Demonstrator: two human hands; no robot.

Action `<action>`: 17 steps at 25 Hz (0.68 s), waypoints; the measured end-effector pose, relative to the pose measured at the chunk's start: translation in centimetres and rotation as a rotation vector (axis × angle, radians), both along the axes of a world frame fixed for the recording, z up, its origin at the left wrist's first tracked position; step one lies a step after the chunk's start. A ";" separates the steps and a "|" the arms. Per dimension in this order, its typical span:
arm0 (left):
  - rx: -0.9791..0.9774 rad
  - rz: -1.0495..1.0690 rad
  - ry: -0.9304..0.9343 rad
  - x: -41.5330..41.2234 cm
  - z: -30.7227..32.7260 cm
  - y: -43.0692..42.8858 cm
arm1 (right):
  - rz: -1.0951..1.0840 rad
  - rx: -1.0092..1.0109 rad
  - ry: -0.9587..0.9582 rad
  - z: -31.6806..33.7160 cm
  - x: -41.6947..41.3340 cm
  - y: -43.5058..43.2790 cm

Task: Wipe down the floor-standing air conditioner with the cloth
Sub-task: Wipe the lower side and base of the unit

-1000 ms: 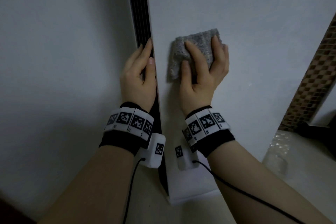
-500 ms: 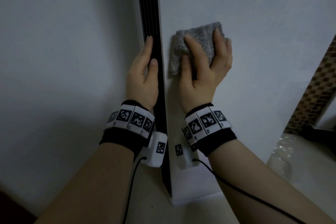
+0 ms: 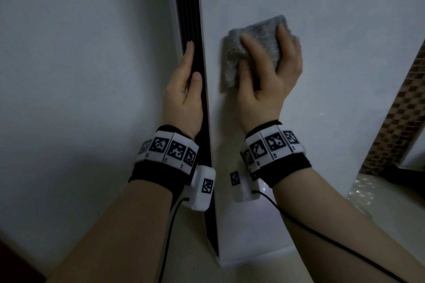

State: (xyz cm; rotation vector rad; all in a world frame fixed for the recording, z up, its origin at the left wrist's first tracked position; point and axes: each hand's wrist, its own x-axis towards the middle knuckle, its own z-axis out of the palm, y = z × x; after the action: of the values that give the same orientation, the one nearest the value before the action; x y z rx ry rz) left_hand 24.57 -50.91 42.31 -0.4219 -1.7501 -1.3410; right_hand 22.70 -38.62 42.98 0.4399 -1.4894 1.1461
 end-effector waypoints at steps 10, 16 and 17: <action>-0.103 0.043 0.041 0.4 1.5 0.8 | 0.025 -0.035 -0.047 1.4 0.4 0.1; -0.102 0.103 0.066 0.8 2.4 1.7 | 0.014 -0.034 -0.033 1.8 -0.5 1.3; -0.107 0.118 0.070 0.8 2.4 1.9 | 0.017 -0.110 -0.054 2.0 -0.5 1.5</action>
State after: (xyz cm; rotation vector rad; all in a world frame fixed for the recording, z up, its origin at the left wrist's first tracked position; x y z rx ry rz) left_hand 25.38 -49.02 44.74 -0.4137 -1.7661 -1.1402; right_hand 22.16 -37.16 45.02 0.3487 -1.4632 1.2558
